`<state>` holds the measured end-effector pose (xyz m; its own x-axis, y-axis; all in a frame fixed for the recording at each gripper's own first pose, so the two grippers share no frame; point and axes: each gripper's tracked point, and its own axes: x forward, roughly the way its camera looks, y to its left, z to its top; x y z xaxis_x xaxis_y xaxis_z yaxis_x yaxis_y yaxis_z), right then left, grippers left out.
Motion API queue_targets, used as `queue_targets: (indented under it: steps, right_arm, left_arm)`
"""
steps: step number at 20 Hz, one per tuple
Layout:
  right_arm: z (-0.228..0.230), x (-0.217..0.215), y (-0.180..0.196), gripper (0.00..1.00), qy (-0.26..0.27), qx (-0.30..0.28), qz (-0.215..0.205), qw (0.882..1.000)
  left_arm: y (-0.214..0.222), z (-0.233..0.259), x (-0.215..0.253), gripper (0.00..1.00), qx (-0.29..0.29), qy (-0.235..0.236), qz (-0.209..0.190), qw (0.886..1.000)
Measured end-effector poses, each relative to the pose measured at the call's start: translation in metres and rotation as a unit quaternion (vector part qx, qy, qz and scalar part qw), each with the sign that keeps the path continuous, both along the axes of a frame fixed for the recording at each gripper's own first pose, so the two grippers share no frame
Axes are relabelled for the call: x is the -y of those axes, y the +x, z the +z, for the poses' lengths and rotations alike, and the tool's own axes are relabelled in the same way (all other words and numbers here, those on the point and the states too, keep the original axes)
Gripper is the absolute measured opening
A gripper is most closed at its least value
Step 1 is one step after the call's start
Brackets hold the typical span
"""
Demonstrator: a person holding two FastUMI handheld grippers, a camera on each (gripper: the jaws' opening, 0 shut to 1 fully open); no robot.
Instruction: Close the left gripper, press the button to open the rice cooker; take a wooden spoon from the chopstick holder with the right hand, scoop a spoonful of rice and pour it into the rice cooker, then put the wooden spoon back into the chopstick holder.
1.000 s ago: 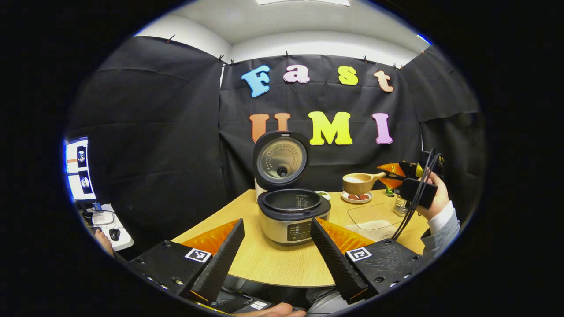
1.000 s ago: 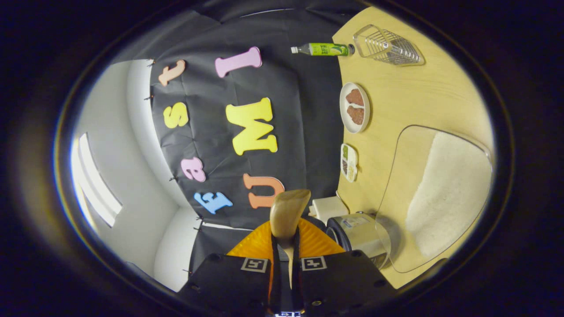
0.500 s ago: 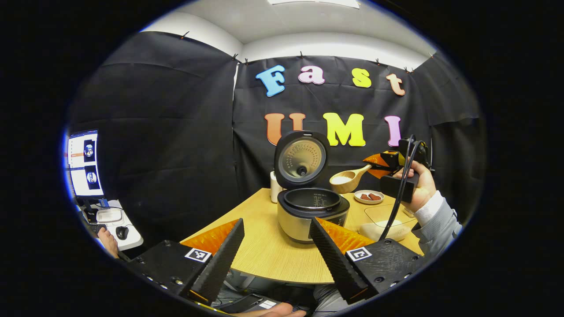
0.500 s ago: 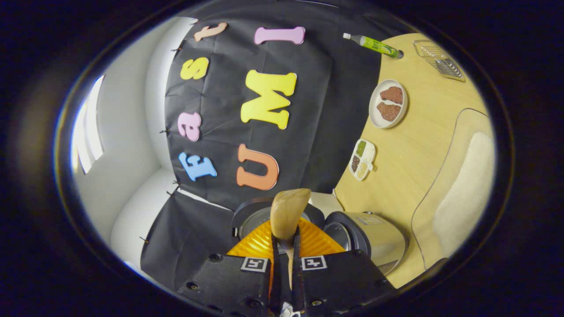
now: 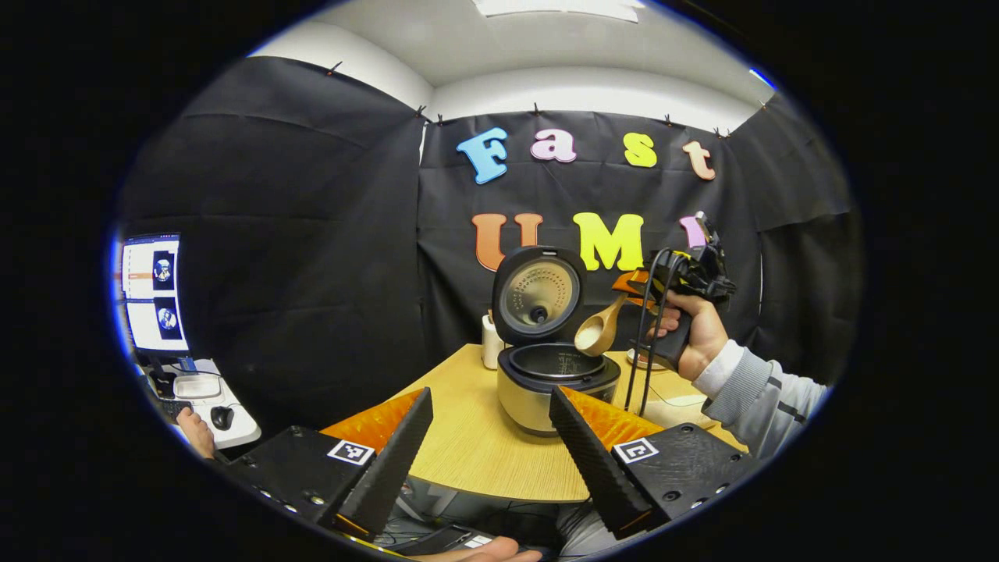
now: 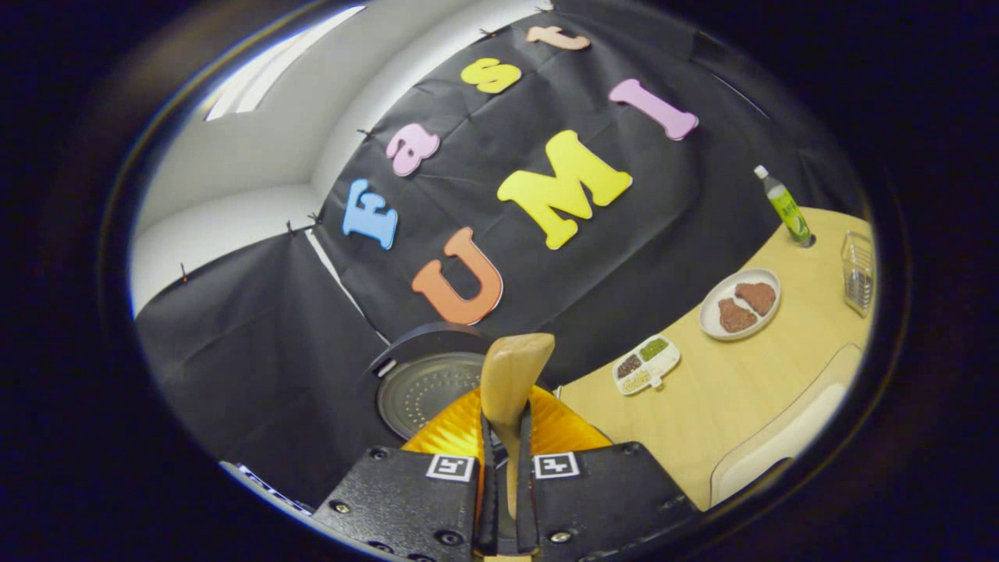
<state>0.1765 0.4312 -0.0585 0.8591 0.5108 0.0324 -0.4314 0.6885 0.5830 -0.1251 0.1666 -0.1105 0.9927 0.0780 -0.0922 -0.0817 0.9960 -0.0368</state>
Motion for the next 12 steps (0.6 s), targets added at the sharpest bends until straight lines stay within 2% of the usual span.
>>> queue_targets:
  steps: [4, 5, 9, 12]
  right_arm:
    - [0.002, -0.013, 0.003, 0.12, -0.049, 0.026, 0.000, 0.998]
    - [0.004, -0.015, 0.005, 0.14, -0.063, 0.038, -0.001, 0.997]
    - [0.005, -0.020, 0.008, 0.14, -0.123, 0.084, -0.012, 0.989]
    - [0.002, -0.027, 0.005, 0.14, -0.135, 0.095, 0.001, 0.986]
  left_arm:
    - [-0.008, 0.003, 0.008, 0.96, 0.001, -0.003, -0.007, 1.000]
    - [-0.010, 0.005, 0.011, 0.96, 0.004, -0.003, -0.010, 1.000]
    - [-0.013, 0.010, 0.021, 0.96, 0.014, 0.003, -0.023, 1.000]
    - [-0.009, 0.003, 0.018, 0.96, 0.008, 0.008, -0.019, 1.000]
